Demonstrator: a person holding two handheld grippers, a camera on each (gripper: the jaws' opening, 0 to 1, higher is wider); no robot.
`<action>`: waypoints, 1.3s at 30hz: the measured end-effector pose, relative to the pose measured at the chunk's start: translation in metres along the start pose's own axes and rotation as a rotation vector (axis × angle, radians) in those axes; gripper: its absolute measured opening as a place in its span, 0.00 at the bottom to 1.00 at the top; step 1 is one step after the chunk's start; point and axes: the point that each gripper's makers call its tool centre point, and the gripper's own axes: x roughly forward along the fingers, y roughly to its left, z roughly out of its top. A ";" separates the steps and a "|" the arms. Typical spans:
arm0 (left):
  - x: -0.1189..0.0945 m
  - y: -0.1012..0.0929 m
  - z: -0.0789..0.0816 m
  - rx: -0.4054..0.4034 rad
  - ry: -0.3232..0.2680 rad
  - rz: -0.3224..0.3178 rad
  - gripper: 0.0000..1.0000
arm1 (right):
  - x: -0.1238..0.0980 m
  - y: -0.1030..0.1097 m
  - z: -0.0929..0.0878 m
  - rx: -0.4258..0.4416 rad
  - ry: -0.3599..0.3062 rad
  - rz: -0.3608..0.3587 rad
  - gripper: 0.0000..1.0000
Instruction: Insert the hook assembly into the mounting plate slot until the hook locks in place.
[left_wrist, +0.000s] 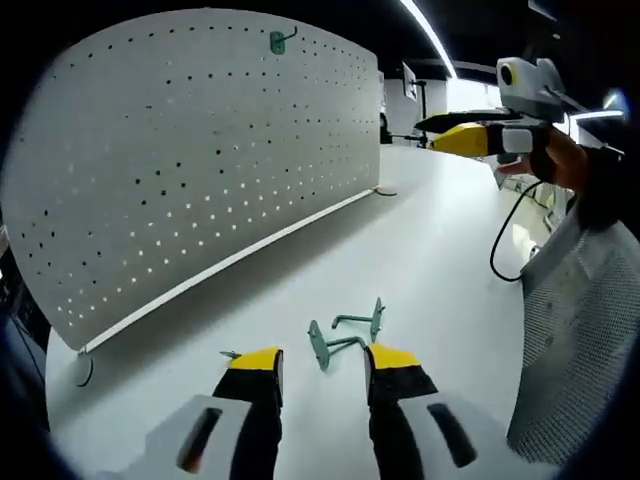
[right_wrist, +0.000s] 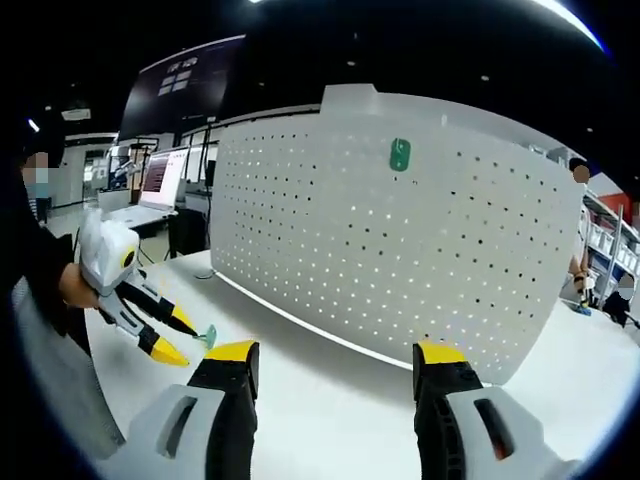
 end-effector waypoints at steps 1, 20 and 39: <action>0.002 0.000 -0.001 -0.002 0.001 -0.001 0.30 | 0.000 0.000 0.000 0.000 0.001 0.000 0.60; 0.025 0.001 -0.021 0.050 0.040 -0.002 0.16 | 0.002 -0.001 -0.006 0.001 0.019 -0.006 0.59; 0.024 0.008 -0.018 0.098 0.025 0.032 0.04 | 0.004 0.000 -0.008 0.003 0.028 0.001 0.59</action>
